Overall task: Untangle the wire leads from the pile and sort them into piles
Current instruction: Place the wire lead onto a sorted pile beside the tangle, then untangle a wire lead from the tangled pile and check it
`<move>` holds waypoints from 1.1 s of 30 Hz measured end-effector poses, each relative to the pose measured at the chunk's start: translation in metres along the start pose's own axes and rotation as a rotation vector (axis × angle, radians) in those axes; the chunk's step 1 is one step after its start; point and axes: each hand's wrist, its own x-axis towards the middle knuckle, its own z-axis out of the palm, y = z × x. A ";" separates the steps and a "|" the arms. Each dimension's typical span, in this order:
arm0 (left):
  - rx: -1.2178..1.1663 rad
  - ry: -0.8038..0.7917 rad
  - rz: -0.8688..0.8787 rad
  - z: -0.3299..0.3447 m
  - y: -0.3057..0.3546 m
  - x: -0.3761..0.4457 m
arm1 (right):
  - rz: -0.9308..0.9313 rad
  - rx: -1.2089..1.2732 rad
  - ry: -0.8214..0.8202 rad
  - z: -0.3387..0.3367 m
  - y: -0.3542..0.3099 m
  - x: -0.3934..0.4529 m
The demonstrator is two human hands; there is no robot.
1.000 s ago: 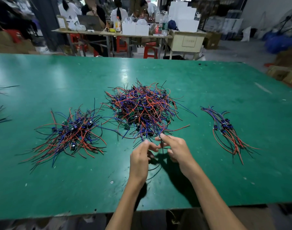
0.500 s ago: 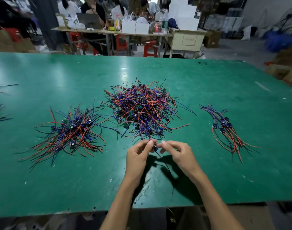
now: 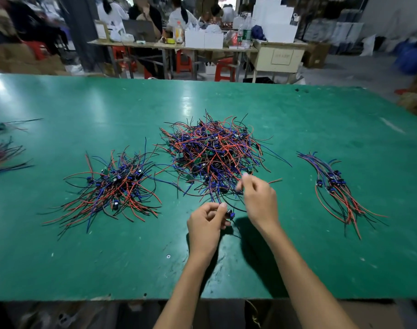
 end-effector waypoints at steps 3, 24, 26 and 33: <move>0.047 0.049 0.014 -0.001 0.002 0.004 | -0.159 0.092 -0.038 0.024 -0.067 0.024; 0.592 0.409 0.292 -0.087 0.052 0.084 | -0.080 -0.082 -0.004 -0.012 0.075 0.016; 1.167 0.282 0.332 -0.109 0.053 0.107 | -0.124 -0.205 -0.055 -0.006 0.076 0.017; 1.525 0.045 0.294 -0.144 0.026 0.126 | -0.339 -0.432 0.019 -0.003 0.072 0.014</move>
